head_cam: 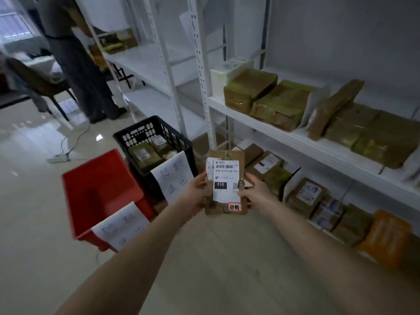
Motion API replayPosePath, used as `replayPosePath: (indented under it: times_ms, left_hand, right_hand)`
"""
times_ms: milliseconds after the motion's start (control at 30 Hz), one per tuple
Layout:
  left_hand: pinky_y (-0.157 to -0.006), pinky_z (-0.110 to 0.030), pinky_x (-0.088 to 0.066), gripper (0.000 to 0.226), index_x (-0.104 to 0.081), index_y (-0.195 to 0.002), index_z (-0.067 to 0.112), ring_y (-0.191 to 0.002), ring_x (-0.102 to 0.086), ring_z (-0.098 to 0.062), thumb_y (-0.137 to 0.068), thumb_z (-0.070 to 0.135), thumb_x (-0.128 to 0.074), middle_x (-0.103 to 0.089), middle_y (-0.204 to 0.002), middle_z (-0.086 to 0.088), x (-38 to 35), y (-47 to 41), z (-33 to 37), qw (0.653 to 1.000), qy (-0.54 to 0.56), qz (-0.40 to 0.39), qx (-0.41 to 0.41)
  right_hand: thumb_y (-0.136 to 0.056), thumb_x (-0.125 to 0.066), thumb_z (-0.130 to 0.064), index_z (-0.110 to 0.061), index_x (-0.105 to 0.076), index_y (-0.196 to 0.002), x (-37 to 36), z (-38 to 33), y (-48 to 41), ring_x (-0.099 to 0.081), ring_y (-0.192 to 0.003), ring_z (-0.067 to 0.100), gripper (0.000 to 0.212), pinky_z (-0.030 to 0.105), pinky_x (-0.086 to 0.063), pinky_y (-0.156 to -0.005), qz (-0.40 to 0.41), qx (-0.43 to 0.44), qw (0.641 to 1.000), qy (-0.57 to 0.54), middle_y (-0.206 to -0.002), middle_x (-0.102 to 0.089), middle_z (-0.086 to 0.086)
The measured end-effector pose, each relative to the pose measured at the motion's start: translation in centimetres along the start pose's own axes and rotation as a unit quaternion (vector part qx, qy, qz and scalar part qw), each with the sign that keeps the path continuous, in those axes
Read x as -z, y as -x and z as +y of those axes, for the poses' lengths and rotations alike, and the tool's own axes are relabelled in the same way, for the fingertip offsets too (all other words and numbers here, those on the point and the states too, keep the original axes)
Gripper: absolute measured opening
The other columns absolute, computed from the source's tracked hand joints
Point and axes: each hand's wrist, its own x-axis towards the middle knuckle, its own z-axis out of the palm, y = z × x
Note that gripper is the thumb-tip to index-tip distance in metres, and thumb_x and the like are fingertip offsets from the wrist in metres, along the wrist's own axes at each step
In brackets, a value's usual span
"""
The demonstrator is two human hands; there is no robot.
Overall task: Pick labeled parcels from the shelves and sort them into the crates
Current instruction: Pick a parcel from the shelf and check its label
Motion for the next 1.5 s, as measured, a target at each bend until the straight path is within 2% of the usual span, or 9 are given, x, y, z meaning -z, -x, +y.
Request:
replayPosePath:
  times_ms: [200, 333, 500, 633, 800, 933, 1067, 1300, 1500]
  left_hand:
    - [-0.081, -0.033, -0.055, 0.072, -0.034, -0.146, 0.026, -0.117, -0.057, -0.025, -0.086, 0.000, -0.063, -0.050, -0.140, -0.003, 7.3, -5.7, 0.0, 0.998, -0.005, 0.054, 0.022]
    - [-0.081, -0.038, -0.054, 0.072, -0.032, -0.147, 0.029, -0.117, -0.054, -0.022, -0.087, 0.001, -0.061, -0.048, -0.141, 0.002, 11.8, -11.1, 0.8, 0.995, 0.027, 0.086, 0.047]
    - [-0.071, -0.032, -0.053, 0.070, -0.029, -0.148, 0.030, -0.111, -0.054, -0.019, -0.090, 0.006, -0.059, -0.048, -0.138, 0.001, 17.6, -19.5, 4.1, 0.989, 0.041, 0.132, 0.047]
    - [-0.080, -0.037, -0.056, 0.068, -0.029, -0.148, 0.025, -0.100, -0.060, -0.016, -0.090, 0.001, -0.056, -0.054, -0.121, 0.004, 22.9, -25.1, 7.1, 0.982, 0.076, 0.168, 0.034]
    - [-0.089, -0.046, -0.054, 0.070, -0.028, -0.149, 0.027, -0.113, -0.057, -0.023, -0.090, 0.003, -0.057, -0.046, -0.141, 0.000, 29.9, -30.2, 8.4, 0.971, 0.095, 0.216, 0.037]
    - [-0.089, -0.048, -0.054, 0.068, -0.031, -0.147, 0.027, -0.103, -0.062, -0.019, -0.089, 0.000, -0.056, -0.055, -0.124, 0.006, 33.8, -34.0, 6.3, 0.963, 0.130, 0.224, 0.076]
    - [-0.073, -0.038, -0.057, 0.058, -0.039, -0.140, 0.024, -0.094, -0.065, -0.020, -0.090, 0.000, -0.055, -0.059, -0.112, 0.007, 35.8, -38.6, 3.8, 0.959, 0.164, 0.195, 0.122]
    - [-0.061, -0.023, -0.053, 0.056, -0.038, -0.143, 0.019, -0.099, -0.062, -0.019, -0.092, 0.001, -0.051, -0.055, -0.130, -0.003, 39.2, -45.5, -2.4, 0.951, 0.145, 0.182, 0.202]
    - [-0.072, -0.028, -0.054, 0.055, -0.039, -0.142, 0.019, -0.096, -0.062, -0.017, -0.090, 0.000, -0.048, -0.061, -0.122, -0.004, 45.7, -51.7, -4.6, 0.948, 0.104, 0.239, 0.185]
  right_hand:
    - [-0.082, -0.058, 0.014, -0.028, -0.037, -0.145, -6.6, -4.0, -7.7, -0.060, -0.087, 0.018, 0.079, 0.029, -0.048, -0.056, -0.056, -0.019, 0.998, 0.018, -0.111, -0.056, -0.002]
    - [-0.080, -0.061, 0.011, -0.028, -0.038, -0.145, -10.5, -6.7, -14.8, -0.060, -0.103, 0.022, 0.079, 0.043, -0.056, -0.082, -0.079, -0.002, 0.995, 0.056, -0.129, -0.058, 0.005]
    - [-0.087, -0.058, 0.007, -0.027, -0.032, -0.148, -15.4, -11.9, -25.2, -0.056, -0.078, 0.008, 0.075, 0.022, -0.043, -0.053, -0.124, 0.012, 0.990, 0.072, -0.134, -0.054, 0.005]
    - [-0.086, -0.059, 0.006, -0.027, -0.032, -0.148, -20.0, -16.5, -32.6, -0.056, -0.080, 0.006, 0.075, 0.022, -0.047, -0.057, -0.143, 0.044, 0.985, 0.088, -0.137, -0.052, 0.004]
    - [-0.086, -0.056, 0.010, -0.025, -0.034, -0.148, -26.8, -20.6, -39.1, -0.061, -0.092, 0.014, 0.074, 0.022, -0.053, -0.062, -0.187, 0.061, 0.975, 0.102, -0.131, -0.056, 0.007]
    - [-0.087, -0.059, 0.005, -0.028, -0.033, -0.147, -30.9, -20.4, -43.4, -0.059, -0.112, 0.025, 0.074, 0.034, -0.056, -0.074, -0.198, 0.021, 0.971, 0.135, -0.135, -0.054, 0.006]
    - [-0.085, -0.060, 0.007, -0.027, -0.033, -0.147, -33.7, -18.0, -48.2, -0.063, -0.103, 0.024, 0.075, 0.038, -0.057, -0.077, -0.188, -0.034, 0.970, 0.150, -0.131, -0.056, 0.009]
    - [-0.078, -0.063, 0.005, -0.029, -0.037, -0.145, -39.3, -12.5, -55.4, -0.063, -0.103, 0.023, 0.080, 0.041, -0.057, -0.082, -0.153, -0.111, 0.957, 0.220, -0.133, -0.055, 0.007]
    - [-0.082, -0.059, -0.001, -0.033, -0.045, -0.140, -46.8, -12.7, -61.3, -0.062, -0.092, 0.015, 0.068, 0.018, -0.047, -0.059, -0.149, -0.045, 0.951, 0.269, -0.125, -0.062, -0.001]
